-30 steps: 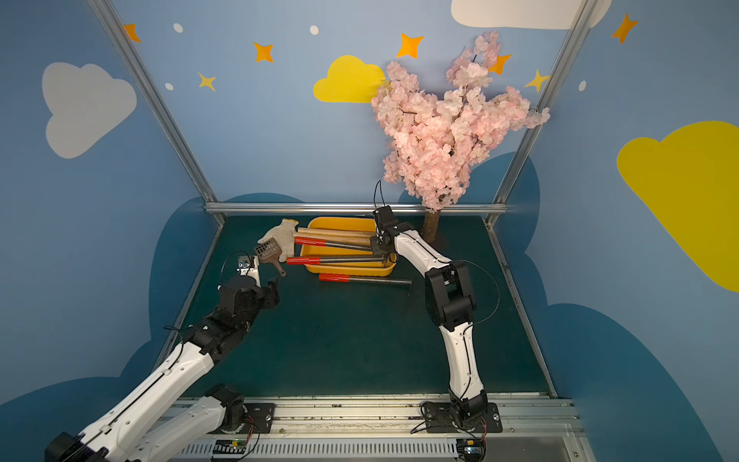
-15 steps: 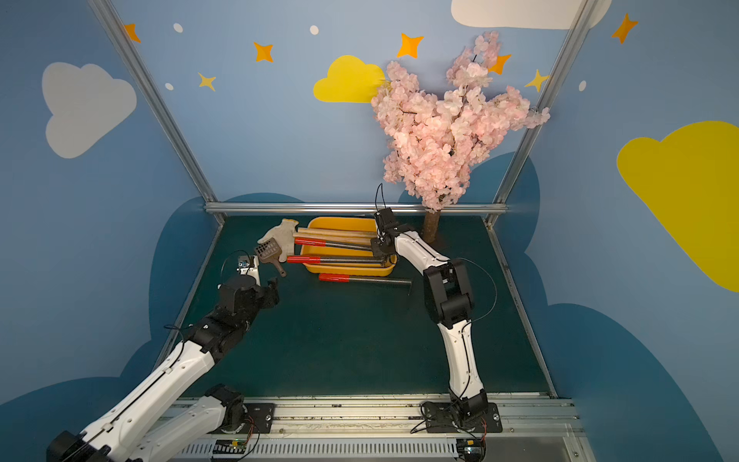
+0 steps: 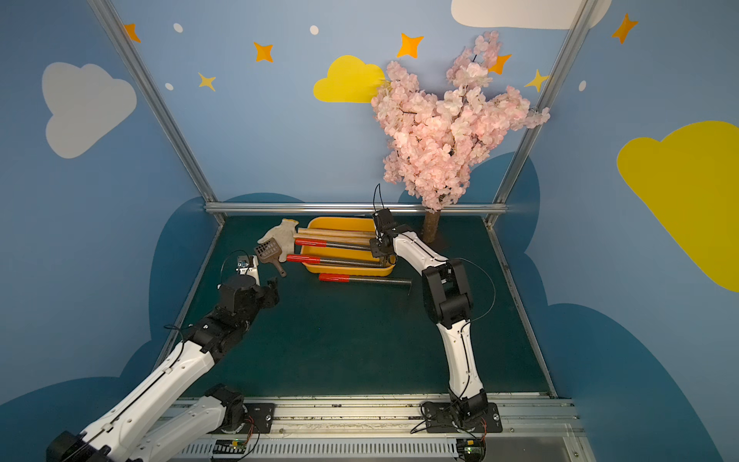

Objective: Put the small hoe into the storage box
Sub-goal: Place the hoe in the storage box.

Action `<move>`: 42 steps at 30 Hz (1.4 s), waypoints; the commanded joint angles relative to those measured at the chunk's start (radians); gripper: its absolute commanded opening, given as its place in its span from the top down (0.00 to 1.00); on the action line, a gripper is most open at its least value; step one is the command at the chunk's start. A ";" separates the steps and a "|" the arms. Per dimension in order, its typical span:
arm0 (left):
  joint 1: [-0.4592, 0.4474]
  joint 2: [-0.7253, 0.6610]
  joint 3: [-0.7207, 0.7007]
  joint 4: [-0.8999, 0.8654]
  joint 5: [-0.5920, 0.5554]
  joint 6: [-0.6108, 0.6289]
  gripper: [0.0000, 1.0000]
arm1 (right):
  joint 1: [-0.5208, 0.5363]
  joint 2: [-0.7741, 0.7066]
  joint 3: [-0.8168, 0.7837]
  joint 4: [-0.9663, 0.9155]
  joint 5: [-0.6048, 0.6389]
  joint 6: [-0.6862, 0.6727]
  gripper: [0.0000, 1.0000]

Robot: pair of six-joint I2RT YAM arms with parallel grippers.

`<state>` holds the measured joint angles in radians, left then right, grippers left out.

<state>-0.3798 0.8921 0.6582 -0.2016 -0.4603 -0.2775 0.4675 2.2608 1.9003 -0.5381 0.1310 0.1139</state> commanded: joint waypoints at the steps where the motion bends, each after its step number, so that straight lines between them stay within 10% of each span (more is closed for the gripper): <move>1: 0.005 -0.007 -0.002 -0.004 0.010 -0.010 0.31 | -0.004 0.021 0.027 -0.027 0.042 -0.017 0.77; 18: 0.006 -0.029 -0.015 0.001 0.028 -0.024 0.31 | 0.021 -0.292 -0.070 -0.017 0.129 -0.063 0.71; 33: 0.009 0.031 -0.051 0.096 0.089 -0.051 0.31 | 0.042 -0.755 -0.675 -0.134 0.167 0.205 0.70; 42: 0.010 0.031 -0.055 0.110 0.111 -0.051 0.31 | 0.042 -0.698 -0.747 -0.174 0.093 0.268 0.69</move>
<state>-0.3729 0.9325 0.6186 -0.1135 -0.3649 -0.3222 0.5110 1.5276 1.1381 -0.6792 0.2546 0.3454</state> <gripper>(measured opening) 0.692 0.309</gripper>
